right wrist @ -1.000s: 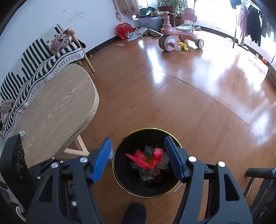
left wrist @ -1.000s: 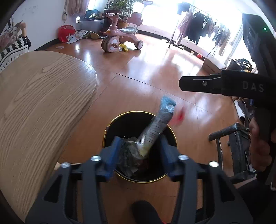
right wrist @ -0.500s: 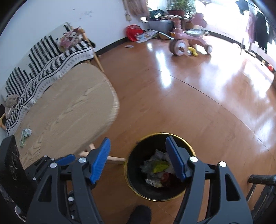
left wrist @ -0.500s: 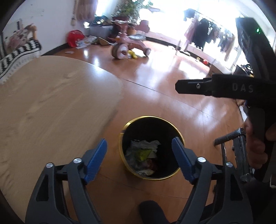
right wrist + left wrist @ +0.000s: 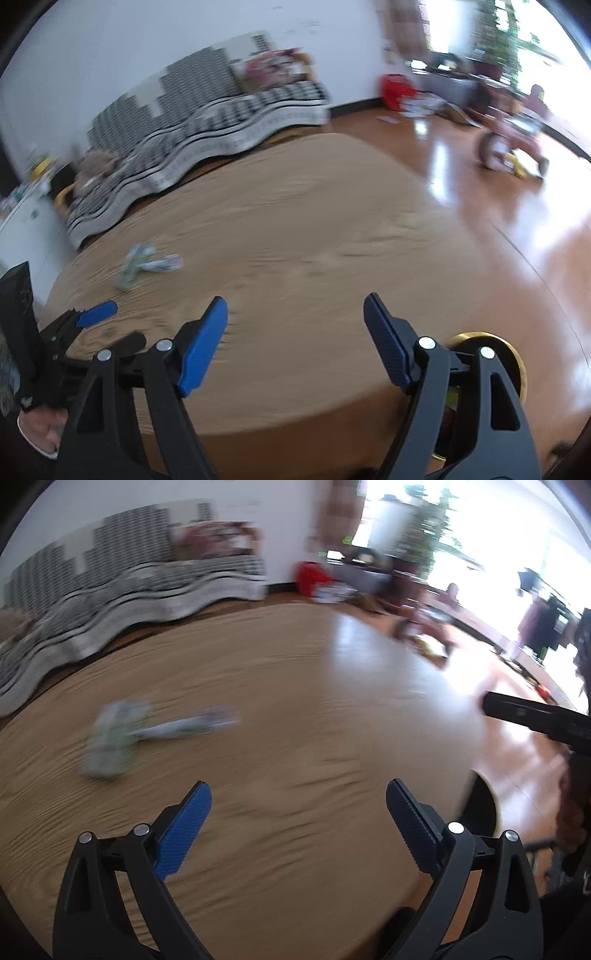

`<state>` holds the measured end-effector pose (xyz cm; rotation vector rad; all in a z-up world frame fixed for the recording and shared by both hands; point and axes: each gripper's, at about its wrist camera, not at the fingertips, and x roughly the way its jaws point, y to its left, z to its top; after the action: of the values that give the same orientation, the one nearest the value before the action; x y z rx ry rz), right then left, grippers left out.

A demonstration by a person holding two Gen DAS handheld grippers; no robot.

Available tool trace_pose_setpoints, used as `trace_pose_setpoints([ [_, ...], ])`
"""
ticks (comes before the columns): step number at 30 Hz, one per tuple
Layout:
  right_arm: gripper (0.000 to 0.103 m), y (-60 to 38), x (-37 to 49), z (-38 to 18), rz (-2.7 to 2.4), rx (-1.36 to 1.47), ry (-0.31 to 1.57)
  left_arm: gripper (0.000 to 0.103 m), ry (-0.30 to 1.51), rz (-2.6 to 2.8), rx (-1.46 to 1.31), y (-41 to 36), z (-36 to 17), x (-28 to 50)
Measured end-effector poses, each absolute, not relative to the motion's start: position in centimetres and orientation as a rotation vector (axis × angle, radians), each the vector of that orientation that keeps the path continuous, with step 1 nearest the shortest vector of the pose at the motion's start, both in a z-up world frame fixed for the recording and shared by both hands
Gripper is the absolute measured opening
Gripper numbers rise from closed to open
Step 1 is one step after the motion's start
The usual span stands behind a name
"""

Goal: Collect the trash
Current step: 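Move both open tools back over the table toward the box and strip, then grasp the green-and-white box with the left gripper while the right gripper grasps the white wrapper strip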

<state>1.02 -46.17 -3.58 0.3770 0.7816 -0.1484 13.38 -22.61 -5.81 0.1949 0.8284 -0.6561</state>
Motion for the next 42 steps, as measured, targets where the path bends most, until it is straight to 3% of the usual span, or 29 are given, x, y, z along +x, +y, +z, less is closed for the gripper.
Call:
trace_pose_setpoints([
  [7,0.074,-35.5,8.1,-3.9,0.024,0.251,0.82,0.093,0.854,-0.426,0.118,-9.2,-6.7,17.1],
  [13,0.074,-29.8,12.7,-5.6,0.084,0.184,0.866,0.093,0.871,-0.365,0.074,-4.9,-7.2,18.5],
  [29,0.074,-31.2,20.9,-11.4,0.062,0.146,1.0,0.093,0.988,-0.432,0.126,-10.9,-11.6,25.2],
  [37,0.074,-31.2,23.1,-12.3,0.067,0.051,0.986,0.095,0.964,-0.425,0.182,-13.8,-12.0,27.9],
  [40,0.068,-30.7,23.7,-12.5,0.072,0.005,0.968,0.095,0.96,-0.42,0.191,-14.4,-12.1,28.5],
  [41,0.06,-30.7,23.7,-12.4,0.082,0.006,0.961,0.095,0.958,-0.422,0.192,-14.5,-12.1,28.5],
  [42,0.043,-30.7,23.7,-12.3,0.086,0.006,0.954,0.095,0.956,-0.424,0.192,-14.6,-12.1,28.5],
])
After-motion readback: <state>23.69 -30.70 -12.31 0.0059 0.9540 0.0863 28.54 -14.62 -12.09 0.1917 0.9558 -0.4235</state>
